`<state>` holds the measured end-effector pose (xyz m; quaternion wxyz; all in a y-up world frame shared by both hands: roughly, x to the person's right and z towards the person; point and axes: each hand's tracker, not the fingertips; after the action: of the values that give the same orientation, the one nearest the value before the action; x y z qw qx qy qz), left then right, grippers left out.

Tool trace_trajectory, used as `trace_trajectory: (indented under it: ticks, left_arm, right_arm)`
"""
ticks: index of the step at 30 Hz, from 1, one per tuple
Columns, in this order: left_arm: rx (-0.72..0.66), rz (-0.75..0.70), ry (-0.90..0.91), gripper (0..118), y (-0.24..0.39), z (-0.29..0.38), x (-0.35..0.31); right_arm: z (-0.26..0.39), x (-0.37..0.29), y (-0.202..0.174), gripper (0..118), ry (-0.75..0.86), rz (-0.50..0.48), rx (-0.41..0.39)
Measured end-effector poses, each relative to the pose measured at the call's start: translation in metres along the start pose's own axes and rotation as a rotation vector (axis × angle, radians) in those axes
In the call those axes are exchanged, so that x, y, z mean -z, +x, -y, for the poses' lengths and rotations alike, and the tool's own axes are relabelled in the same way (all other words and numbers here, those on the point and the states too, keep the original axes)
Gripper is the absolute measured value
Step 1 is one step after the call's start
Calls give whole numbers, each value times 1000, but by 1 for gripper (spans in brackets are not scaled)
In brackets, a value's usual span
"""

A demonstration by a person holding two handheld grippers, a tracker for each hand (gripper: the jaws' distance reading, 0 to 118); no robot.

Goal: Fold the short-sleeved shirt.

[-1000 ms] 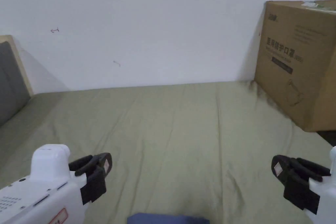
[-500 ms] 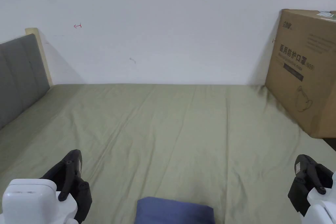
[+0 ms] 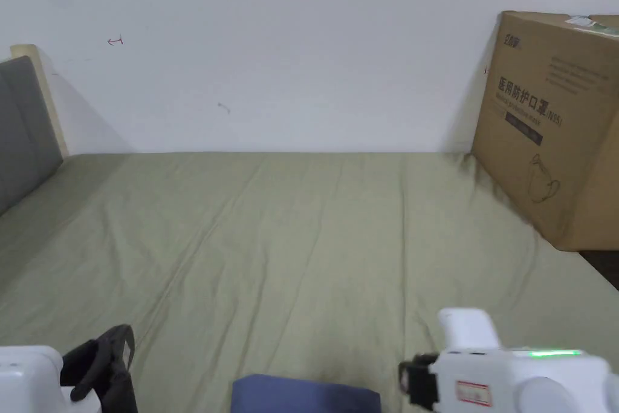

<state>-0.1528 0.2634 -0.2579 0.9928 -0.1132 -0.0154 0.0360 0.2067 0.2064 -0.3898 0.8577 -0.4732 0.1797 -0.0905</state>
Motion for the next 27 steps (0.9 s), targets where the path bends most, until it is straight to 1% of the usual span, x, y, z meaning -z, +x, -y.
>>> trace_trajectory:
  ticks: [1, 2, 3, 5, 6, 7, 8, 9, 10, 11, 12, 13, 14, 16, 17, 18, 20, 22, 24, 25, 26, 27]
  left_arm:
    - [-6, -12, -23, 0, -3, 6, 3]
    - [-18, -18, -46, 0, -7, 9, 6]
    - [-43, -17, -76, 0, -11, 14, 9]
    - [-117, 24, -138, 0, -24, 20, 19]
    - [-172, 71, -185, 0, -35, 22, 29]
    - [-248, 140, -250, 0, -45, 25, 40]
    - [-331, 217, -316, 0, -59, 30, 55]
    - [-457, 318, -416, 1, -73, 39, 75]
    - [-571, 411, -508, 7, -86, 52, 96]
    - [-685, 509, -573, 19, -96, 66, 115]
    - [-799, 597, -644, 45, -104, 84, 134]
    - [-858, 644, -685, 73, -111, 101, 152]
    - [-874, 670, -711, 80, -113, 114, 166]
    - [-842, 693, -780, 95, -112, 137, 198]
    - [-851, 726, -809, 107, -111, 146, 211]
    - [-878, 754, -843, 112, -106, 156, 224]
    - [-933, 877, -924, 112, -91, 176, 247]
    - [-960, 938, -997, 112, -67, 195, 263]
    - [-1015, 1058, -949, 112, -46, 204, 273]
    - [-1045, 1075, -948, 112, -37, 208, 279]
    - [-1049, 1047, -943, 111, -34, 212, 282]
    - [-1040, 1041, -936, 100, -31, 215, 281]
  right_arm:
    - [3, 29, 5, 0, -75, -24, 21]
    - [6, 49, 8, 0, -117, -4, 15]
    - [8, 72, 10, 0, -188, 29, -9]
    - [17, 107, 14, 0, -272, 74, -30]
    - [20, 120, 19, 0, -307, 59, -15]
    - [23, 127, 24, 0, -319, 37, 16]
    - [23, 123, 27, 0, -278, 35, 42]
    - [20, 121, 32, 0, -267, 17, 83]
    - [18, 119, 34, 0, -288, 3, 106]
    - [17, 119, 35, 0, -287, 3, 99]
    - [19, 115, 35, 0, -286, 3, 94]
    - [20, 115, 34, 0, -284, 1, 81]
    - [20, 115, 33, 0, -280, 4, 65]
    - [23, 113, 27, 0, -272, 16, 40]
    - [23, 114, 26, 0, -271, 22, 35]
    - [23, 114, 26, 0, -272, 27, 33]
    - [22, 116, 25, 0, -276, 33, 35]
    - [22, 117, 26, 0, -278, 32, 45]
    - [23, 117, 28, 0, -275, 28, 54]
    - [24, 117, 29, 0, -272, 26, 58]
    - [25, 118, 30, 0, -270, 25, 62]
    - [26, 118, 31, 0, -265, 22, 72]
